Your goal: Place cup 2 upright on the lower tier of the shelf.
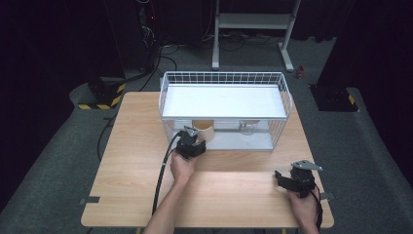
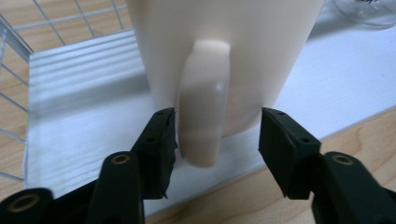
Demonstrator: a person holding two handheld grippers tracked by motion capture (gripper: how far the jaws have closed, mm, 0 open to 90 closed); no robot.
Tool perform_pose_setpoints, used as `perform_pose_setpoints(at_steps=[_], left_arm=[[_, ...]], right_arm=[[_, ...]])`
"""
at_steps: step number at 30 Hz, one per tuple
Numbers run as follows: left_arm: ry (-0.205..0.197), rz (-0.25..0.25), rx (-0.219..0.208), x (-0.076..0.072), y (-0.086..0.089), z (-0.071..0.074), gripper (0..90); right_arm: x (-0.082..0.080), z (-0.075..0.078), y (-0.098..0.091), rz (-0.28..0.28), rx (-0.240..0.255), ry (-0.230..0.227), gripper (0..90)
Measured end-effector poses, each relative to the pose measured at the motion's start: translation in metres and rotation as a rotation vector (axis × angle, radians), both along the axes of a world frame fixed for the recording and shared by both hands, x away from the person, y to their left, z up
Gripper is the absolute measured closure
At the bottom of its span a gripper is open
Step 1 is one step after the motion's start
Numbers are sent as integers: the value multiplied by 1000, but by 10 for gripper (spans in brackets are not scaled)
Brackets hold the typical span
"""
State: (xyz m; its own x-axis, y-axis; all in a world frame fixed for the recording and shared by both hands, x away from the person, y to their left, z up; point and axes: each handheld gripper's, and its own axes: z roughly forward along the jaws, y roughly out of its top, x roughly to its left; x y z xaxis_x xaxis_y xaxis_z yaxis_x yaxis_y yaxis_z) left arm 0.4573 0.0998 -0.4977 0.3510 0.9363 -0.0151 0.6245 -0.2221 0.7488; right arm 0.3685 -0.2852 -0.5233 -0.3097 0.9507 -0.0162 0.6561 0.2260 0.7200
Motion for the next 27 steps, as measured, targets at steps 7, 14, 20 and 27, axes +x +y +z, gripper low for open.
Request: perform_pose_setpoints(at_steps=[7,14,20,27], left_arm=[[9,12,-2,5,0,-4,563],[24,18,9,11,0,-6,619],[23,30,27,18,-4,-5,650],[28,28,43,25,-6,-4,668]], right_arm=[[0,0,0,0,0,0,237],[0,0,0,0,0,0,237],[0,0,0,0,0,0,237],[0,0,0,0,0,0,237]])
